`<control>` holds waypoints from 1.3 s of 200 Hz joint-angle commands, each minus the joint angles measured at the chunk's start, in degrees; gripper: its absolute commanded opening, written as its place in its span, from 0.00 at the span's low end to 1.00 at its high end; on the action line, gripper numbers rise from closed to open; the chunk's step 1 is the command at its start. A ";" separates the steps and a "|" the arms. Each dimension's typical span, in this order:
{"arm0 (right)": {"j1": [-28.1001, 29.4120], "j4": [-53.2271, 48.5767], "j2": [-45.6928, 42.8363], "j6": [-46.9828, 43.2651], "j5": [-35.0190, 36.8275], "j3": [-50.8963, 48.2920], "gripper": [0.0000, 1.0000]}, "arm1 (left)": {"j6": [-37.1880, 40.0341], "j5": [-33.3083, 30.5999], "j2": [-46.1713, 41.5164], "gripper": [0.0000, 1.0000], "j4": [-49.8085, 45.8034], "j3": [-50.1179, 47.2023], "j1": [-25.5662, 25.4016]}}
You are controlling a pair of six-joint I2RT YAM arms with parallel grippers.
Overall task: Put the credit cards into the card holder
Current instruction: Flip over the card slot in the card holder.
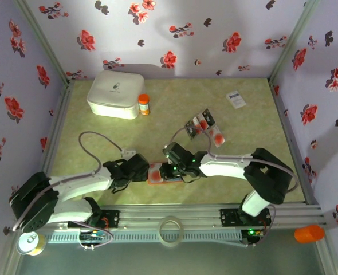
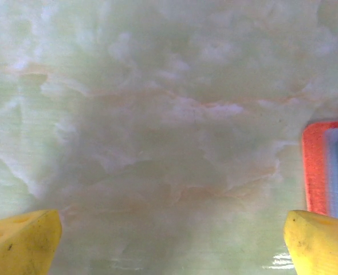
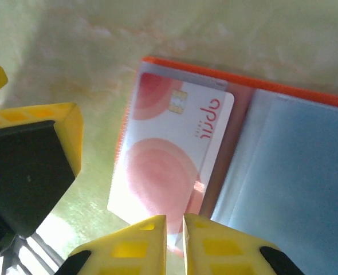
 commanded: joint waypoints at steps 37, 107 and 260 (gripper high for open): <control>-2.00 -7.83 -8.97 -2.85 6.69 0.03 0.21 | 1.02 -2.86 -7.74 1.00 -5.39 0.05 1.61; -7.83 -10.20 -16.51 -2.84 9.57 -4.81 0.22 | 3.30 1.06 -4.59 1.00 -1.63 5.35 1.44; -11.96 -8.77 -4.08 -5.67 2.76 1.81 0.10 | 0.23 0.74 11.06 1.00 6.98 11.39 -8.48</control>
